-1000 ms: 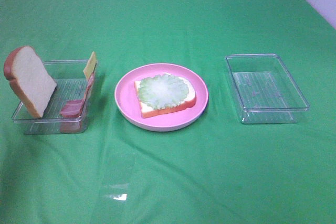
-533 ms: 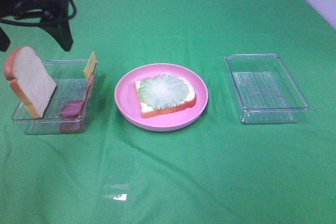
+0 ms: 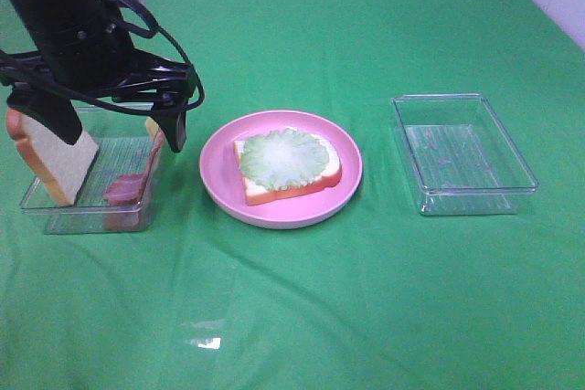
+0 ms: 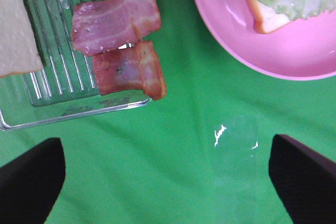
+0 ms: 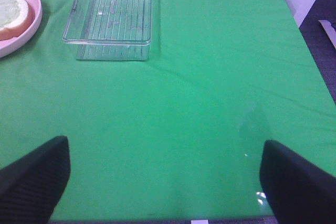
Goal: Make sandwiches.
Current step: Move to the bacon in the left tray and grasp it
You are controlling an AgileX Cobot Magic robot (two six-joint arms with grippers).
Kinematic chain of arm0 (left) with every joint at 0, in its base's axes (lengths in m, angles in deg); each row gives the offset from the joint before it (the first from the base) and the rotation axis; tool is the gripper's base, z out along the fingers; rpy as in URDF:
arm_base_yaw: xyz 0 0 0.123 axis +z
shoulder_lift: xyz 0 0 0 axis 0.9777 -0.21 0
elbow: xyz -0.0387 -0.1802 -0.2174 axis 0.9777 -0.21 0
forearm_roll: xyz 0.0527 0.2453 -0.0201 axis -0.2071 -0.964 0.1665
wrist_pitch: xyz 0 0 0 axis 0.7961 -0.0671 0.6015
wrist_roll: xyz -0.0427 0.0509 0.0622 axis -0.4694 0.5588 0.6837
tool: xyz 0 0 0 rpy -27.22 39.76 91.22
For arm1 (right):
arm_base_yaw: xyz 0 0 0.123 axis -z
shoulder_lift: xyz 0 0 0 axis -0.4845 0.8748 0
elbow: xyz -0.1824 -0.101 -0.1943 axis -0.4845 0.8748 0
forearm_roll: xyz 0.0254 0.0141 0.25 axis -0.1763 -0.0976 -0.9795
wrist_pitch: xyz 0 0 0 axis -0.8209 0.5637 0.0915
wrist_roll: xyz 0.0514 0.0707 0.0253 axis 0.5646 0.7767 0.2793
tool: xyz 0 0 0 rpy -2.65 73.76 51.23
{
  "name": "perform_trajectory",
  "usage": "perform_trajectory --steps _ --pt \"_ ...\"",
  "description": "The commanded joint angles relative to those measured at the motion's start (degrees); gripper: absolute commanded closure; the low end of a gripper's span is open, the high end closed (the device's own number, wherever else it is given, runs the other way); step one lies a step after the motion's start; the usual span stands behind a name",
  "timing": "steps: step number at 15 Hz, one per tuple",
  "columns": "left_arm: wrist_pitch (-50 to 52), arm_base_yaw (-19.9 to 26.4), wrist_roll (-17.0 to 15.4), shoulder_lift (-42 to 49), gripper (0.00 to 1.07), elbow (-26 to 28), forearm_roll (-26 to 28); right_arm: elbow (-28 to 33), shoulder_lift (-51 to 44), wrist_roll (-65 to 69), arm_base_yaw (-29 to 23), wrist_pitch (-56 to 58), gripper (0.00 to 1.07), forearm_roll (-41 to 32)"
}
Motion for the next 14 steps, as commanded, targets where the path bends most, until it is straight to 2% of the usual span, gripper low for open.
perform_trajectory --steps 1,2,3,8,14 --pt "2.1 -0.3 -2.0 -2.0 0.09 0.2 -0.9 0.1 -1.5 -0.6 0.3 -0.1 0.12 0.2" --pt "3.0 -0.3 -3.1 -2.6 0.09 0.2 -1.0 0.1 -1.5 -0.6 0.3 -0.1 0.12 0.2" --pt "4.6 -0.3 -5.7 -3.8 0.09 0.2 -1.2 0.1 -1.5 -0.6 0.3 -0.1 0.12 0.2" --pt "5.3 -0.2 -11.0 -8.0 0.09 0.2 -3.4 0.1 -1.5 -0.6 0.3 -0.1 0.12 0.2" --pt "9.9 -0.2 -12.5 -12.0 0.09 0.2 -3.8 0.1 -1.5 -0.6 0.3 -0.1 0.12 0.2"
